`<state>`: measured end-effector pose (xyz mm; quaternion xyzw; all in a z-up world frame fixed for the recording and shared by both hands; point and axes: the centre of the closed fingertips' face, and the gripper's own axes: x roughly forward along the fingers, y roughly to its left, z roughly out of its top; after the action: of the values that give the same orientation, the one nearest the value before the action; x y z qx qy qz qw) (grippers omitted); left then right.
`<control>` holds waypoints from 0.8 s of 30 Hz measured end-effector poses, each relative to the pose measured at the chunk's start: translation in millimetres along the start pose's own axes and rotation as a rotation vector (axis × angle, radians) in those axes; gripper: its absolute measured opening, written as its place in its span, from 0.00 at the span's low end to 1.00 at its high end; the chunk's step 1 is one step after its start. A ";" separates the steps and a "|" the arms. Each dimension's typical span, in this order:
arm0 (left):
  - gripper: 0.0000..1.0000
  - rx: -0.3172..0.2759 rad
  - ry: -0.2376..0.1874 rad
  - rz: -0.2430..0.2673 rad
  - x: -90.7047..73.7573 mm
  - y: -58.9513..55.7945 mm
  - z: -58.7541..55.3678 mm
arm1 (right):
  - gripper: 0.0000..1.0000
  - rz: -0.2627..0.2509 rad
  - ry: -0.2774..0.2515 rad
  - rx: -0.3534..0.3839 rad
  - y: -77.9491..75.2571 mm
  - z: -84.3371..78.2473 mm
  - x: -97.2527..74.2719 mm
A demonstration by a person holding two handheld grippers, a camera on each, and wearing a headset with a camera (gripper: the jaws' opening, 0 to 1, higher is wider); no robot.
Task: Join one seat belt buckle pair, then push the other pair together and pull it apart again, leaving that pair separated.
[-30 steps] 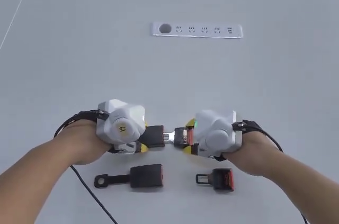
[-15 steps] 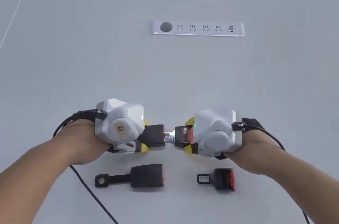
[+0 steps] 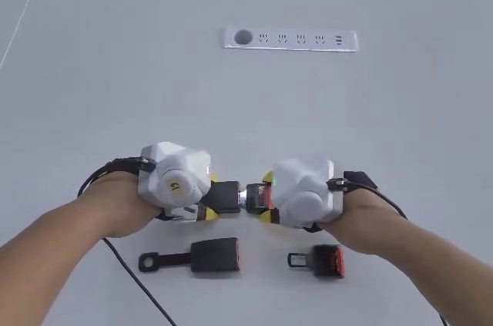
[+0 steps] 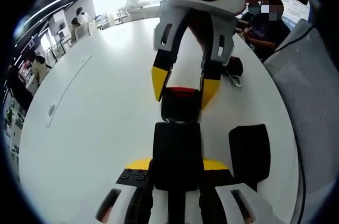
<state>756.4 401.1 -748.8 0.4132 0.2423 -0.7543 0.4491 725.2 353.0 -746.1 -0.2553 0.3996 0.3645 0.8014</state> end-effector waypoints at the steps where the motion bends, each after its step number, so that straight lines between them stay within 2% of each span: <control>1: 0.33 0.000 -0.001 0.000 0.0 -0.1 -0.1 | 0.30 0.000 -0.001 -0.001 0.2 0.8 0.7; 3: 0.33 0.001 -0.002 0.000 0.1 -0.4 -0.1 | 0.29 -0.002 -0.003 0.003 1.1 3.6 1.7; 8: 0.33 0.003 0.000 0.002 -0.1 0.7 0.4 | 0.29 0.005 0.006 0.012 2.0 -2.0 2.2; 24: 0.34 0.005 -0.010 0.000 -1.0 0.4 0.5 | 0.29 0.007 0.012 -0.005 -2.5 4.9 5.8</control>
<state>756.9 401.0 -747.6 0.4107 0.2381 -0.7569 0.4492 731.8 357.1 -747.9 -0.2581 0.4042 0.3666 0.7972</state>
